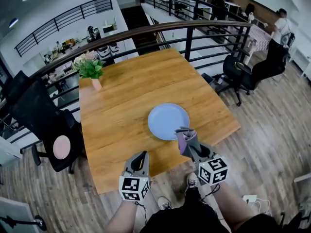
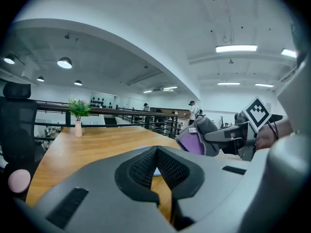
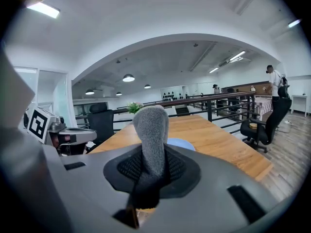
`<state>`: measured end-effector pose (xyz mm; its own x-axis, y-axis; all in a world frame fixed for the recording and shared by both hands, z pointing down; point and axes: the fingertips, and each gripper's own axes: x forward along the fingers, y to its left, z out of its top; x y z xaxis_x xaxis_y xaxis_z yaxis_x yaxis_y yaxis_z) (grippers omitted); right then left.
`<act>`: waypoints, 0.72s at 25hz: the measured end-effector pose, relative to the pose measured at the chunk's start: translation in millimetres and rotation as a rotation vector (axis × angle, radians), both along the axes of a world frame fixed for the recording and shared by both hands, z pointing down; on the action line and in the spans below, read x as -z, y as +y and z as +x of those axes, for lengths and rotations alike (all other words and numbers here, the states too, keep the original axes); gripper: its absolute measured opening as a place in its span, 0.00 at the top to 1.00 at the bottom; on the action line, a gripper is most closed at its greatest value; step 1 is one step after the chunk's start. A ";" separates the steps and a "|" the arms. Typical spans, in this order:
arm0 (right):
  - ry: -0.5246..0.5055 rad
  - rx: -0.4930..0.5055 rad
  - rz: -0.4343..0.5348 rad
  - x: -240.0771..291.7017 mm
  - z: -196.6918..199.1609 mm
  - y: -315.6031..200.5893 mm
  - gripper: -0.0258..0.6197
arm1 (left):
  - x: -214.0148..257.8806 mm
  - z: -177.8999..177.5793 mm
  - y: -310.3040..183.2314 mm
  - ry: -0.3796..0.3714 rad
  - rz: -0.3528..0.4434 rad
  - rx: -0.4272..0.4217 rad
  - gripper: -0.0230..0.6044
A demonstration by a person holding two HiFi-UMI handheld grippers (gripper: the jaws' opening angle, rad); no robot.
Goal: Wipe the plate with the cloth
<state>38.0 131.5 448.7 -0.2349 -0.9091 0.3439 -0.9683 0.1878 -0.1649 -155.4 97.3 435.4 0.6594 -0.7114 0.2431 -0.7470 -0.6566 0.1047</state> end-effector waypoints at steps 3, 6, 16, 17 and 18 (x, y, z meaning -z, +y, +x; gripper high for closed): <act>0.010 -0.023 0.008 6.7 -6.4 22.4 0.85 | 5.3 -1.4 16.1 0.007 0.004 -0.032 0.93; 0.014 -0.034 0.011 12.2 -12.5 39.9 0.85 | 11.0 -2.3 29.7 0.008 0.008 -0.056 0.93; 0.030 -0.028 0.049 32.1 -26.9 80.0 0.85 | 24.9 -4.8 64.3 0.038 0.026 -0.061 0.93; 0.029 -0.029 0.049 32.7 -26.8 83.2 0.85 | 25.4 -4.8 67.3 0.039 0.026 -0.062 0.93; 0.026 -0.030 0.049 33.0 -26.6 85.5 0.85 | 26.2 -4.8 69.6 0.039 0.027 -0.062 0.93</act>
<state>11.3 217.1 415.6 -0.1988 -0.9316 0.3042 -0.9774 0.1658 -0.1308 -160.1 166.9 409.2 0.7113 -0.6745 0.1979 -0.7002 -0.7046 0.1150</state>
